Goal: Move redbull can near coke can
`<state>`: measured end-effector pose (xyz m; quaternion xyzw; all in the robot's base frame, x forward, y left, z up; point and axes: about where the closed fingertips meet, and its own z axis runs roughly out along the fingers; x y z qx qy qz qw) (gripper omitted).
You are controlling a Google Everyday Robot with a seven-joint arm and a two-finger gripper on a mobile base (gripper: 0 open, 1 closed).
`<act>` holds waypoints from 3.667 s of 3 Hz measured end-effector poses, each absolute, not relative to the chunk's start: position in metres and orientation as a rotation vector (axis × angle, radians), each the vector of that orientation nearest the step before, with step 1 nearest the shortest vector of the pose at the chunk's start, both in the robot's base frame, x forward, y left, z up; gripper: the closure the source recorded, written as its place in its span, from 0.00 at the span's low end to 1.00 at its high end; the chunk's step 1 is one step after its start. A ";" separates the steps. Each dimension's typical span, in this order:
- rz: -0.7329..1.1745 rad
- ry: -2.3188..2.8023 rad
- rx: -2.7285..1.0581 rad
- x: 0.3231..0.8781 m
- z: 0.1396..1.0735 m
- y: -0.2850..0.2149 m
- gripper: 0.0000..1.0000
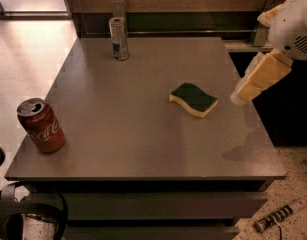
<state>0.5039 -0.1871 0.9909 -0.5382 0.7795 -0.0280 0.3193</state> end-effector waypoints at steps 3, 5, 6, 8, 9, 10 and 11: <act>0.290 1.601 -1.061 0.621 0.998 -0.084 0.00; 0.220 1.476 -0.873 0.669 1.038 -0.082 0.00; 0.244 1.501 -0.831 0.686 1.029 -0.079 0.00; 0.445 1.624 -0.705 0.770 0.959 -0.034 0.00; 0.513 1.637 -0.698 0.793 0.939 -0.010 0.00; 0.563 1.601 -0.673 0.815 0.926 0.007 0.00; 0.633 1.553 -0.680 0.832 0.909 0.041 0.00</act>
Offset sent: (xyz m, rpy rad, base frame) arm 0.1847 0.0772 0.0700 0.7124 -0.6364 -0.0504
